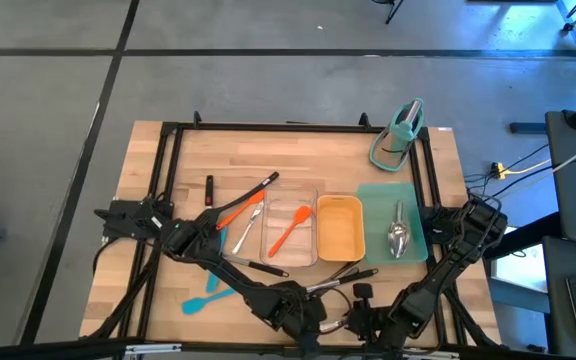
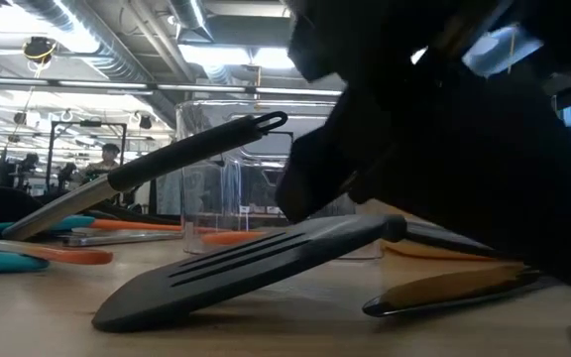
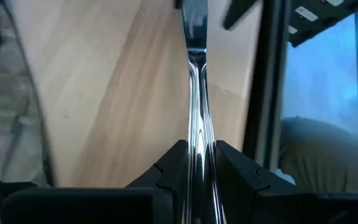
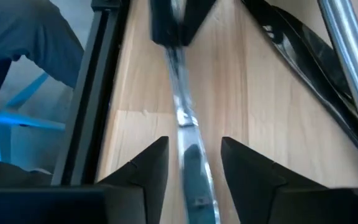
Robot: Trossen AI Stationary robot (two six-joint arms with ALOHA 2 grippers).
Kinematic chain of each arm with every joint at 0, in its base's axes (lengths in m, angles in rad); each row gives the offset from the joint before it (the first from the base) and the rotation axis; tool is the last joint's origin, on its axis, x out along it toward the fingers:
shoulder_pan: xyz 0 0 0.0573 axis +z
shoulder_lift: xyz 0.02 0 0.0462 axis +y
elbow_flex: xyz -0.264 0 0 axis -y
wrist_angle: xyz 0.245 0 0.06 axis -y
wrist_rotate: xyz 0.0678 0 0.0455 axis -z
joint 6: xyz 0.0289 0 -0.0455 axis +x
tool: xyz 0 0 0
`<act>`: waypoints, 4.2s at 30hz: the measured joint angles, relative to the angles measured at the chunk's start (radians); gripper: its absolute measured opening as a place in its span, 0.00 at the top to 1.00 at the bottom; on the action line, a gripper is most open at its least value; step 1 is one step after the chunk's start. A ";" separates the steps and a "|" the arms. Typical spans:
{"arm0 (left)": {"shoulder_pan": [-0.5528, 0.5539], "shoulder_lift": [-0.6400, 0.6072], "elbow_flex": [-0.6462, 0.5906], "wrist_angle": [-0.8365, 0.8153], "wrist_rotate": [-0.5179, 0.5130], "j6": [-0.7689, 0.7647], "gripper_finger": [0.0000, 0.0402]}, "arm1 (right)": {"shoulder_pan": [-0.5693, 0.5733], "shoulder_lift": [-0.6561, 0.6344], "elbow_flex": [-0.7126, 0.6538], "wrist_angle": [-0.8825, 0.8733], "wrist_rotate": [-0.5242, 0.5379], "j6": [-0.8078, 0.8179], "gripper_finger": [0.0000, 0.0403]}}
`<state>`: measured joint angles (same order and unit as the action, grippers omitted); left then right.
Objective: Pick & Place Kitchen Items
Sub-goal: Put the silver table knife into the yellow bin
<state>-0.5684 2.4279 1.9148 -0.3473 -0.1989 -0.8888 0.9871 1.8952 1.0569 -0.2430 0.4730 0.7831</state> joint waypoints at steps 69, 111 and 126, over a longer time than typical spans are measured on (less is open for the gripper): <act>-0.079 -0.032 0.005 0.006 -0.312 0.327 0.90 | -0.043 0.076 0.007 0.076 -0.006 0.032 0.70; -0.080 -0.032 0.005 0.015 -0.324 0.339 0.90 | -0.045 0.124 0.000 0.107 -0.028 -0.002 0.80; -0.071 -0.032 0.005 -0.003 -0.305 0.425 0.89 | -0.045 0.124 0.000 0.115 -0.027 0.062 0.85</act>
<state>-0.6395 2.3962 1.9198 -0.3500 -0.5035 -0.4640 0.9424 2.0193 1.0569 -0.1277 0.4461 0.8452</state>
